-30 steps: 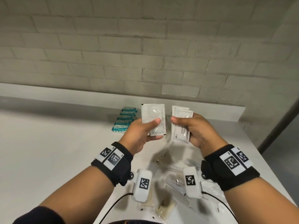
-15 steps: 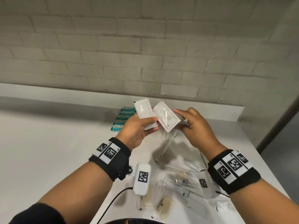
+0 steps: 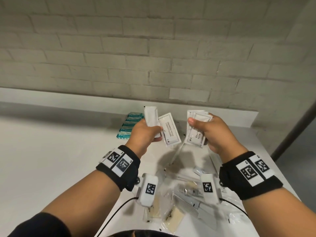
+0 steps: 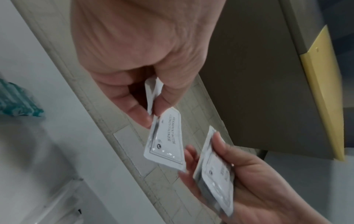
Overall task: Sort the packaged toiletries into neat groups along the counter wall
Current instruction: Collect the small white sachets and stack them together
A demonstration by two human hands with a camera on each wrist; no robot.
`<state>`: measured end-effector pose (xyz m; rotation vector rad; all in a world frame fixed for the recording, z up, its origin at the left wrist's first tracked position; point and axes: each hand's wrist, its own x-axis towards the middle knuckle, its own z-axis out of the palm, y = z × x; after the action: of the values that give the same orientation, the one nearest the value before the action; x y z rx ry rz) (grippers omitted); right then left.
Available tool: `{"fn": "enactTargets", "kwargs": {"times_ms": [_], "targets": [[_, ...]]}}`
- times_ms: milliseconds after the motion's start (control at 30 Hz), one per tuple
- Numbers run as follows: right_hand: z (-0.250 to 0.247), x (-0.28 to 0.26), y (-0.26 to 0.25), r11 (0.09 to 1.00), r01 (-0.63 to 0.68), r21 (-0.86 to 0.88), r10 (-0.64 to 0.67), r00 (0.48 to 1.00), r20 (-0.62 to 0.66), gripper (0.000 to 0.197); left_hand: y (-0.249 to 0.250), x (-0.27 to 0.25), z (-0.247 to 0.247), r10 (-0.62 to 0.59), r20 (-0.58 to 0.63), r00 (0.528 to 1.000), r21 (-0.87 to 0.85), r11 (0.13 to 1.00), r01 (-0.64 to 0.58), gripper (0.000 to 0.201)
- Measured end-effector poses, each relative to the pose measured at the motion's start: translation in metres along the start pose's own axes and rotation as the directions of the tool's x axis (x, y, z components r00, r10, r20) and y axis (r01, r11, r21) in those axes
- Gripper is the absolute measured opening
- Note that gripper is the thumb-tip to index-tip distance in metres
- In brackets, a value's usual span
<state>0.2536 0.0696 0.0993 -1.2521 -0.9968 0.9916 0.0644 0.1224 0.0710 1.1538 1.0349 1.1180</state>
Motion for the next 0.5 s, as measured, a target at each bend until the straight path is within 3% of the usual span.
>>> {"fn": "enactTargets", "kwargs": {"times_ms": [67, 167, 267, 333, 400, 433, 500], "targets": [[0.009, -0.002, 0.003, 0.998, -0.040, 0.041, 0.037, 0.996, 0.082, 0.015, -0.001, -0.001, 0.002, 0.009, 0.014, 1.000, 0.036, 0.999, -0.009, 0.019], [0.027, -0.006, 0.009, 0.998, -0.067, 0.009, 0.064, 0.980, 0.190, 0.027, -0.001, -0.007, 0.008, 0.026, 0.155, 0.988, 0.025, 0.999, -0.030, 0.025], [0.032, -0.003, 0.019, 0.998, -0.050, -0.037, 0.053, 0.994, 0.094, 0.042, 0.002, -0.012, 0.011, -0.009, 0.241, 0.970, -0.088, 0.996, 0.031, 0.026], [0.027, 0.001, 0.023, 0.997, -0.079, 0.010, 0.078, 0.997, 0.017, 0.054, 0.002, -0.010, 0.004, -0.098, 0.221, 0.970, -0.112, 0.986, 0.125, 0.048], [0.018, 0.004, 0.025, 0.990, -0.113, 0.086, 0.114, 0.993, -0.008, 0.054, 0.001, -0.007, -0.004, -0.157, 0.209, 0.965, -0.091, 0.980, 0.179, 0.065], [0.013, 0.003, 0.025, 0.987, -0.122, 0.108, 0.124, 0.992, -0.007, 0.049, -0.002, -0.005, -0.008, -0.157, 0.216, 0.964, -0.067, 0.982, 0.175, 0.063], [0.007, 0.003, 0.026, 0.982, -0.140, 0.127, 0.142, 0.990, -0.004, 0.043, -0.006, -0.005, -0.010, -0.117, 0.250, 0.961, 0.026, 0.993, 0.114, 0.035]]}}
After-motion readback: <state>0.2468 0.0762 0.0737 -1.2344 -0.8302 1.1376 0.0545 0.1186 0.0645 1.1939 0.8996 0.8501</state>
